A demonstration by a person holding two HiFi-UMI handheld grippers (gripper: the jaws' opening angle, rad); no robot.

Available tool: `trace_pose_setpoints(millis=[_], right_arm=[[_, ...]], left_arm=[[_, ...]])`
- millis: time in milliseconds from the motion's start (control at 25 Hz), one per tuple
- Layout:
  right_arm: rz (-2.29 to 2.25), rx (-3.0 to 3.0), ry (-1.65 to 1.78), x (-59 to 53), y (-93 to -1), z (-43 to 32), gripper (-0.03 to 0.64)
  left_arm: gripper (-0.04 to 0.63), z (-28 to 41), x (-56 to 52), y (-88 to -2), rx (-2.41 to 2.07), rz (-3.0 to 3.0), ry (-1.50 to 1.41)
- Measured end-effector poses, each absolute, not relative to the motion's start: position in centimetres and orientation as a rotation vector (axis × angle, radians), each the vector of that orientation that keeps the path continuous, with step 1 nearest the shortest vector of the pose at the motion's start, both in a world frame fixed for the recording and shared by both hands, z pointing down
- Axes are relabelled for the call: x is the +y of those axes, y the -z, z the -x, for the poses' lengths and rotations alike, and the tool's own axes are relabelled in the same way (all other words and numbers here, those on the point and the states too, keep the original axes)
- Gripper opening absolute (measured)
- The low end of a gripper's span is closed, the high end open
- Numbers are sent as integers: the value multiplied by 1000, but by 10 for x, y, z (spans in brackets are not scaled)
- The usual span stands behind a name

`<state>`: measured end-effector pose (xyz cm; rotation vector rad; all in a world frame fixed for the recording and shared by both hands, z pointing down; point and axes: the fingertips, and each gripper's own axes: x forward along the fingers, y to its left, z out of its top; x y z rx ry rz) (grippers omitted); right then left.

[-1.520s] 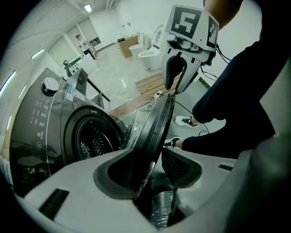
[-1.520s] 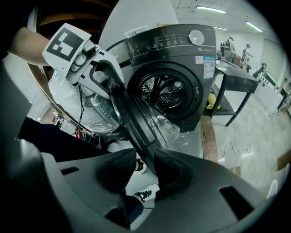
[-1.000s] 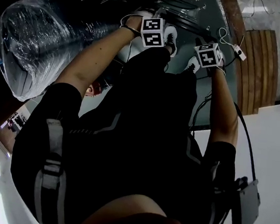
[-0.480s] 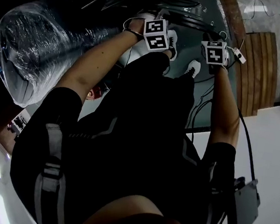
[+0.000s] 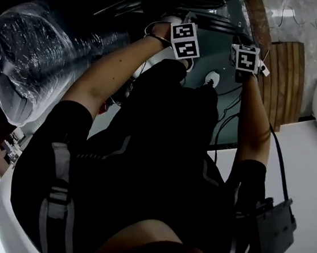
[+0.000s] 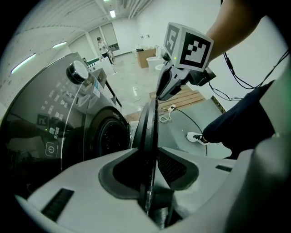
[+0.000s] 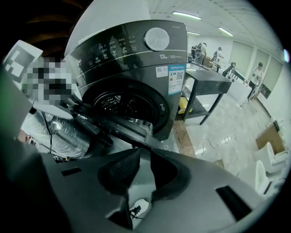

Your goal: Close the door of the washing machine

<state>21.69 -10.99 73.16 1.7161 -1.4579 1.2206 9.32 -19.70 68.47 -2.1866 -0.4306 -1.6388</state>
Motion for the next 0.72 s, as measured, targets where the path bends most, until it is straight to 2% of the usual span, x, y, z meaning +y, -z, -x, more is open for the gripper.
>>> trace_pose_setpoints(millis=[720], right_arm=[[-1738,-1522,-1278,-153,-768,-260,69]], left_arm=[[132,-112,-239,-685,-100,2281,1755]])
